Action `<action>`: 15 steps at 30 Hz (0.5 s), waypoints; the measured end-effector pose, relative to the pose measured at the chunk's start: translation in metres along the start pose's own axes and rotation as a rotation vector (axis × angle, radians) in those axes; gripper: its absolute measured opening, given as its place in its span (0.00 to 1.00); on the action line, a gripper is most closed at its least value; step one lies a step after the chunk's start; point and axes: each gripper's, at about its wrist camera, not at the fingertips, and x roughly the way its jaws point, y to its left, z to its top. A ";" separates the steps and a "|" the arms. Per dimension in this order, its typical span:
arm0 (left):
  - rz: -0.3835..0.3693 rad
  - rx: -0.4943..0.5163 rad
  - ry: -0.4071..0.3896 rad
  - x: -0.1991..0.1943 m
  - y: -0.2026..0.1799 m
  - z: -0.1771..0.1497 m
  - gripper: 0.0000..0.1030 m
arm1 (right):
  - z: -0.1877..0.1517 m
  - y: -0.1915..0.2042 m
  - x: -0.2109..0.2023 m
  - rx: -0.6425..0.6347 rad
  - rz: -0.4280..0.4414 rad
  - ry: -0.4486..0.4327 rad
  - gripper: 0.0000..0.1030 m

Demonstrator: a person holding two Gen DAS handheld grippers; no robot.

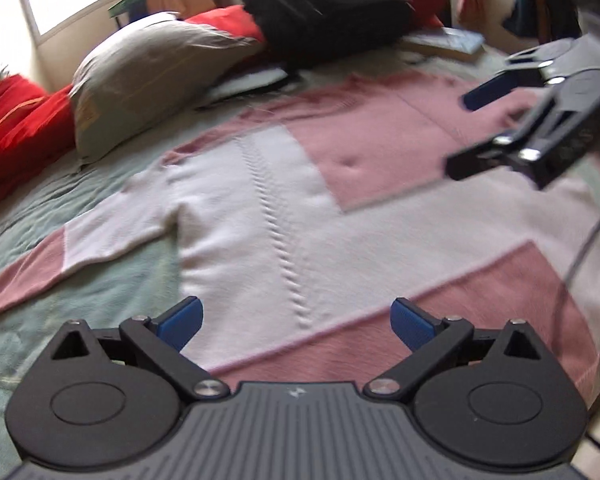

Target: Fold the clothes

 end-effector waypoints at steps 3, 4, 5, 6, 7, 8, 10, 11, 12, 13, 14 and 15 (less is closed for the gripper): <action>-0.024 0.025 0.012 0.003 -0.020 -0.020 0.97 | -0.046 0.001 -0.013 0.031 0.002 0.049 1.00; -0.029 0.013 0.025 0.003 -0.023 -0.027 0.97 | -0.060 0.003 -0.016 0.043 0.006 0.062 1.00; -0.029 -0.014 0.027 0.001 -0.023 -0.034 0.97 | -0.075 0.006 -0.018 0.053 0.008 0.076 1.00; -0.028 -0.043 0.025 -0.001 -0.022 -0.041 0.97 | -0.087 0.010 -0.019 0.053 -0.006 0.093 1.00; -0.035 -0.080 0.028 -0.005 -0.021 -0.048 0.98 | -0.099 0.016 -0.022 0.040 -0.035 0.081 1.00; -0.038 -0.102 0.030 -0.010 -0.019 -0.054 0.98 | -0.110 0.023 -0.026 0.028 -0.063 0.066 1.00; -0.042 -0.140 0.032 -0.020 -0.017 -0.068 0.99 | -0.122 0.031 -0.038 0.035 -0.088 0.038 1.00; -0.040 -0.137 0.032 -0.025 -0.018 -0.074 0.99 | -0.125 0.034 -0.042 0.048 -0.092 0.043 1.00; -0.037 -0.129 0.032 -0.030 -0.019 -0.079 0.99 | -0.125 0.037 -0.046 0.059 -0.098 0.053 1.00; -0.032 -0.126 0.028 -0.035 -0.019 -0.081 0.99 | -0.122 0.040 -0.049 0.057 -0.103 0.058 1.00; -0.023 -0.128 0.022 -0.038 -0.018 -0.081 0.99 | -0.119 0.044 -0.053 0.056 -0.106 0.060 1.00; -0.012 -0.136 0.009 -0.042 -0.016 -0.079 0.99 | -0.113 0.048 -0.055 0.053 -0.101 0.041 1.00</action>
